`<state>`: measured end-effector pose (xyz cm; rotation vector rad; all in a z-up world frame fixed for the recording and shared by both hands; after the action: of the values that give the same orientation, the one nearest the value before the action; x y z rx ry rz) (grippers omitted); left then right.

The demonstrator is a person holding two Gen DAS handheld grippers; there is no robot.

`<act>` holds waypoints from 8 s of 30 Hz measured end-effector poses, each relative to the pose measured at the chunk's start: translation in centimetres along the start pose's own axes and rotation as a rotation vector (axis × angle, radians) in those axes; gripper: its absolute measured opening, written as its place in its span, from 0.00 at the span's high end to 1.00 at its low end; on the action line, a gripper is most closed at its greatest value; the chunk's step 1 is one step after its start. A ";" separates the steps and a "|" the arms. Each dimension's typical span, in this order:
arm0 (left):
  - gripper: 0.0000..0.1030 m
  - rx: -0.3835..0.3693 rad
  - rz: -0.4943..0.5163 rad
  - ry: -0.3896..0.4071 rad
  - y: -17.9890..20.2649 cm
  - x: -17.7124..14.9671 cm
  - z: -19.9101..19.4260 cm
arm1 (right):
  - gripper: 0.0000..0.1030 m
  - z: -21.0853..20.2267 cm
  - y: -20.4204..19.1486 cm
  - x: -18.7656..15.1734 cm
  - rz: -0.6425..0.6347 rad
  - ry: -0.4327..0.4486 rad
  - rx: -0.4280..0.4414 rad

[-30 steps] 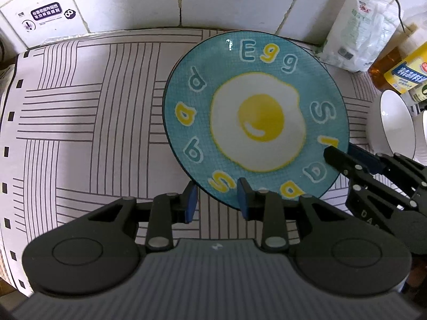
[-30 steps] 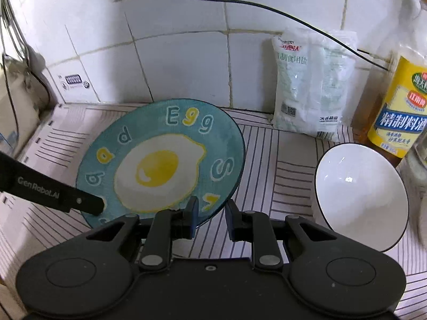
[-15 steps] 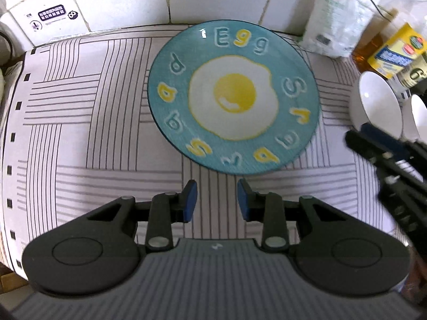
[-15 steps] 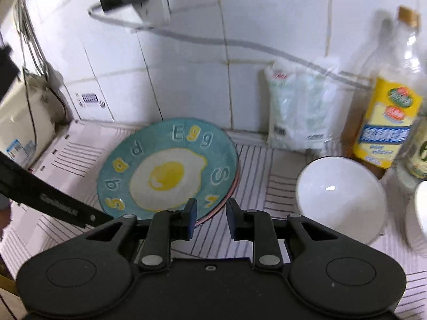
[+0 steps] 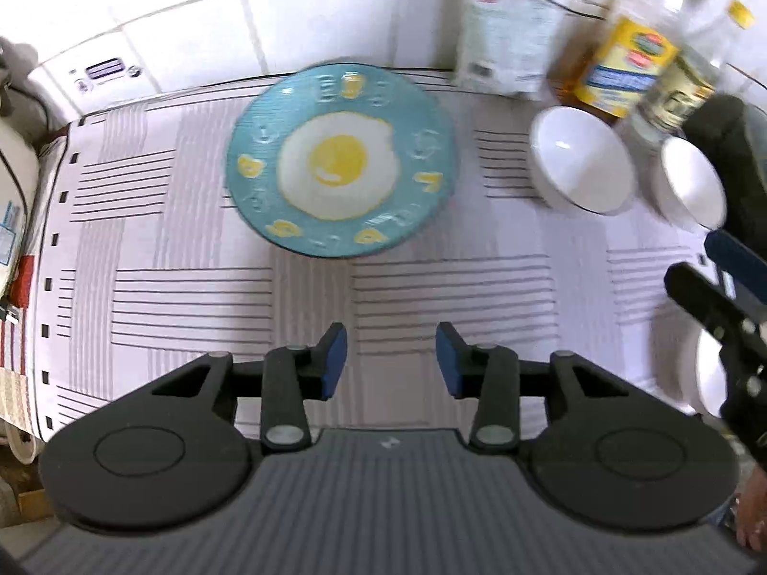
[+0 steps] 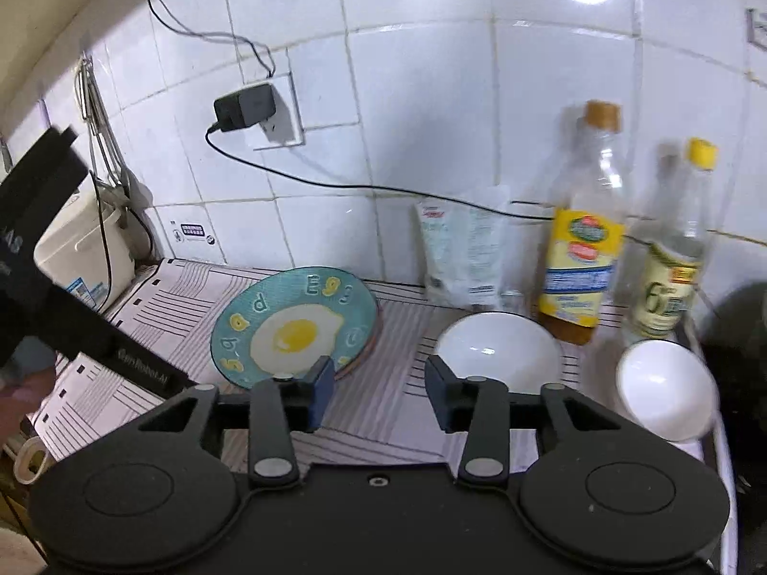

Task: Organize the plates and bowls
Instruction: 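Move the left gripper to a white bowl and close on its rim, then carry the white bowl beside the plate stack, set it down, open, then move the left gripper to a second white bowl and grasp its rim, then carry the second bowl and lower it into the first bowl, release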

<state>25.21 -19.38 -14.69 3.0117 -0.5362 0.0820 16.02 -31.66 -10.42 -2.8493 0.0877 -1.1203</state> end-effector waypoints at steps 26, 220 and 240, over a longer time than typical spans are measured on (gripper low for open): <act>0.29 -0.056 0.352 0.061 20.7 -6.1 0.8 | 0.07 -8.6 12.0 -15.7 0.104 0.045 -0.253; 0.82 -0.148 0.070 0.216 12.2 11.0 9.6 | 0.86 14.3 16.8 -2.8 0.737 -0.128 0.057; 0.83 -0.110 0.047 0.154 12.3 2.5 2.5 | 0.85 5.8 12.3 -4.1 0.645 -0.156 0.175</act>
<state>23.44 -31.95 -16.16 2.8560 -0.5757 0.2750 16.68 -43.28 -18.59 -2.4449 0.7861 -0.7214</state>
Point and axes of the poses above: each gripper's, at about its wrist camera, not at the fingertips, and z roughly the way its jaws point, y to its right, x to its top, the point moved 10 cm from there along z, roughly the way its jaws point, and after that the axes turned 14 degrees about -y, right-handed, at the moved point
